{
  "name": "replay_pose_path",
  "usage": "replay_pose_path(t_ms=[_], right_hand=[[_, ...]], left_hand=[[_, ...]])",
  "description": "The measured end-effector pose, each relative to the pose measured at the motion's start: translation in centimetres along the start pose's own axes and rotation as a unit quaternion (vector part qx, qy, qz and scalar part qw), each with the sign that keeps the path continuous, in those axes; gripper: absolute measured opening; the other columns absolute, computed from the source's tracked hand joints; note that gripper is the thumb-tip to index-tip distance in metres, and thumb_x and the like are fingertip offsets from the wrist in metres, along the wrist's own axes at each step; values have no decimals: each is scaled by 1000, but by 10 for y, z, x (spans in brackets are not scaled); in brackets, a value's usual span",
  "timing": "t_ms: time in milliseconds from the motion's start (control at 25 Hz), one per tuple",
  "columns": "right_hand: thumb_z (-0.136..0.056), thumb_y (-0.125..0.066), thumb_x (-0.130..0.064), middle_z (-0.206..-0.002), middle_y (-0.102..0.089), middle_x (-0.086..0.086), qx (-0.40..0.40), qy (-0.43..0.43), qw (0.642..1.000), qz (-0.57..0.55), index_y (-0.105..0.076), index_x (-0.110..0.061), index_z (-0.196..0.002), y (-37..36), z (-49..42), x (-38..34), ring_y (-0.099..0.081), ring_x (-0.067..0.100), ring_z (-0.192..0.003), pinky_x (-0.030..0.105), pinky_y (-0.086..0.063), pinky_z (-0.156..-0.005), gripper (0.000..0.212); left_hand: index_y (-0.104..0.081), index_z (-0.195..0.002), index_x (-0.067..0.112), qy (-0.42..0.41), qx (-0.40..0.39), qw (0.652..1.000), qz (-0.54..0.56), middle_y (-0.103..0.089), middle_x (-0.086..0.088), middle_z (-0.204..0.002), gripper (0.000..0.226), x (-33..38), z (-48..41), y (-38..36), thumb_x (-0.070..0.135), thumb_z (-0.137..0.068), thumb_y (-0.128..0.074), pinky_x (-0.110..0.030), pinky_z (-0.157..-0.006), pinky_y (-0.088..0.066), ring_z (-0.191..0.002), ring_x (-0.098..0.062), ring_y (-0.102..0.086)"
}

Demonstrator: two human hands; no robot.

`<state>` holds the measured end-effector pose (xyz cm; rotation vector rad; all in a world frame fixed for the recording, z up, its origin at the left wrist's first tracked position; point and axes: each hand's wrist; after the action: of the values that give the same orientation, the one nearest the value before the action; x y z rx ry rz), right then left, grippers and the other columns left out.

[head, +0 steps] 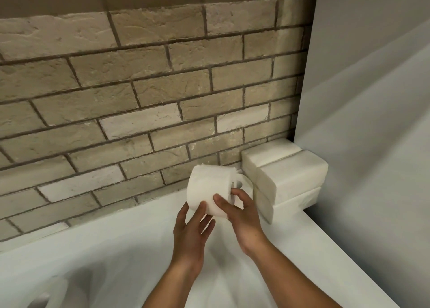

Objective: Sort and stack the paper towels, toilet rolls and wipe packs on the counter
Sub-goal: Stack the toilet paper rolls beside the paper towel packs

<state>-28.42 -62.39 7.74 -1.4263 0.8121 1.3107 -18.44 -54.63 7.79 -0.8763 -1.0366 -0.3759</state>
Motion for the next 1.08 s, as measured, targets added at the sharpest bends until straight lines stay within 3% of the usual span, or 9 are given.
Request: replay_pose_path(t_ms=[80,200,280,400,600,800,880,1000,1080], right_hand=[[-60,-90,-47,-118,-67,-3,23,40,995,85,-70,-25,-98,5,-19,-6,-65,18,-113,40,-52,-101,49],[-69,-94,-29,-134,-57,6,3,123,966,229,-72,-15,-105,14,-56,-18,-54,23,-127,34,-44,-107,45],[-73,-91,-30,-152,-42,11,7,131,924,358,-71,-15,-121,17,-81,-25,-42,27,-142,35,-34,-117,54],[-81,-81,-39,-164,-25,10,-11,121,853,508,-61,-26,-138,14,-111,-28,-32,38,-146,42,-28,-122,62],[-89,-74,-41,-163,-22,10,-53,147,761,629,-54,-27,-145,26,-140,-15,-30,39,-143,45,-30,-121,61],[-95,-68,-41,-163,-24,10,-89,150,732,659,-45,-31,-151,33,-148,-23,-28,34,-147,47,-36,-117,62],[-95,-66,-41,-159,-32,9,-85,169,699,689,-43,-31,-153,32,-147,-26,-28,31,-147,46,-39,-114,62],[-93,-67,-44,-148,-48,6,-64,216,632,742,-45,-30,-149,28,-142,-28,-37,30,-139,49,-43,-107,61],[-90,-69,-44,-145,-50,6,-51,225,617,752,-48,-29,-144,24,-134,-27,-39,32,-136,51,-43,-104,59]], left_hand=[[-55,-135,25,3,2,999,-40,-74,-8,-116,58,0,-5,18,17,-83,-79,-46,-98,-53,-108,-29,-71],[-60,-130,27,-15,18,995,-100,-75,-4,-114,52,10,-8,51,19,-82,-78,-44,-91,-55,-108,-27,-71],[-62,-128,27,-38,43,988,-141,-73,-4,-116,49,21,-7,74,21,-82,-78,-47,-92,-55,-107,-26,-70],[-65,-122,27,-76,78,974,-197,-72,-5,-113,31,34,-7,107,14,-94,-66,-50,-94,-53,-104,-27,-70],[-69,-108,33,-94,94,945,-298,-71,0,-113,26,45,0,155,11,-94,-67,-40,-86,-54,-104,-24,-68],[-69,-105,35,-89,110,917,-374,-69,9,-116,23,48,12,182,16,-93,-70,-46,-93,-54,-101,-17,-68],[-69,-105,34,-98,113,907,-394,-69,9,-116,22,48,14,186,16,-93,-70,-39,-89,-54,-100,-15,-67],[-69,-103,27,-129,122,888,-425,-69,8,-112,19,50,18,187,12,-92,-70,-11,-72,-51,-97,-8,-65],[-69,-99,28,-149,130,875,-441,-71,6,-108,20,54,21,188,9,-92,-70,-3,-66,-47,-95,-4,-65]])
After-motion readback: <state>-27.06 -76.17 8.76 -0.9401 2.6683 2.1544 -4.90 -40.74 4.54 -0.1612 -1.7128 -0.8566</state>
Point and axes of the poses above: each hand's wrist, its own z-axis away from the middle knuckle, its own y-axis out of the back of the hand, x = y × z
